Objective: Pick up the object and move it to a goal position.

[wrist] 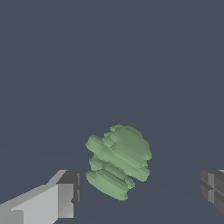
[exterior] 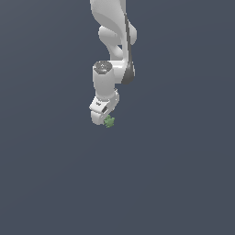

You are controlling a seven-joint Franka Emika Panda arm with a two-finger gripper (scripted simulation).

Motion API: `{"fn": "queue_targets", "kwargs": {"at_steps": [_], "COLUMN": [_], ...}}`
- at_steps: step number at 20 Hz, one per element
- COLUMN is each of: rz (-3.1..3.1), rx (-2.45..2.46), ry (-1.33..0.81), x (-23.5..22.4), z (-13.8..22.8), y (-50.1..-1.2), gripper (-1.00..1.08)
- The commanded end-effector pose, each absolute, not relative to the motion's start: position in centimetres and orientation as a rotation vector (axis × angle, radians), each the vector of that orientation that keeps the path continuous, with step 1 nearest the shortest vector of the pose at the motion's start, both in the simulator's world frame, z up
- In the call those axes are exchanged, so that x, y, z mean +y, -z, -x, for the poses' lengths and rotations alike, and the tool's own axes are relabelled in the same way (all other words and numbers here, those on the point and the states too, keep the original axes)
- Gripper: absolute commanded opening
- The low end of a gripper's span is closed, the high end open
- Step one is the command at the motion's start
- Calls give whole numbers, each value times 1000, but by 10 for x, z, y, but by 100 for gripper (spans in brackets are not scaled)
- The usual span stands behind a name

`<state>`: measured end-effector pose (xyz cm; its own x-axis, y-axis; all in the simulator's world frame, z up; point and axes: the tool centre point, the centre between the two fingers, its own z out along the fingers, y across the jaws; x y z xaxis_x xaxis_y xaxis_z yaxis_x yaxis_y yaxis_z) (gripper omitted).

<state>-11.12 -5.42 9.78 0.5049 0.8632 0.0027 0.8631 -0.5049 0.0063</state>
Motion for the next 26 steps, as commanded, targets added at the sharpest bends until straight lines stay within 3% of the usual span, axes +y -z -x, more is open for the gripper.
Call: {"fn": "queue_targets", "kwargs": {"at_steps": [1, 15, 26], "rz": [-2688, -2637, -2633], "rx": [1620, 1708, 1714], "ry": [-5, 0, 0], "x": [-54, -54, -53], "z": [117, 125, 127], "y": [-95, -88, -46], "gripper": [100, 100, 100]}}
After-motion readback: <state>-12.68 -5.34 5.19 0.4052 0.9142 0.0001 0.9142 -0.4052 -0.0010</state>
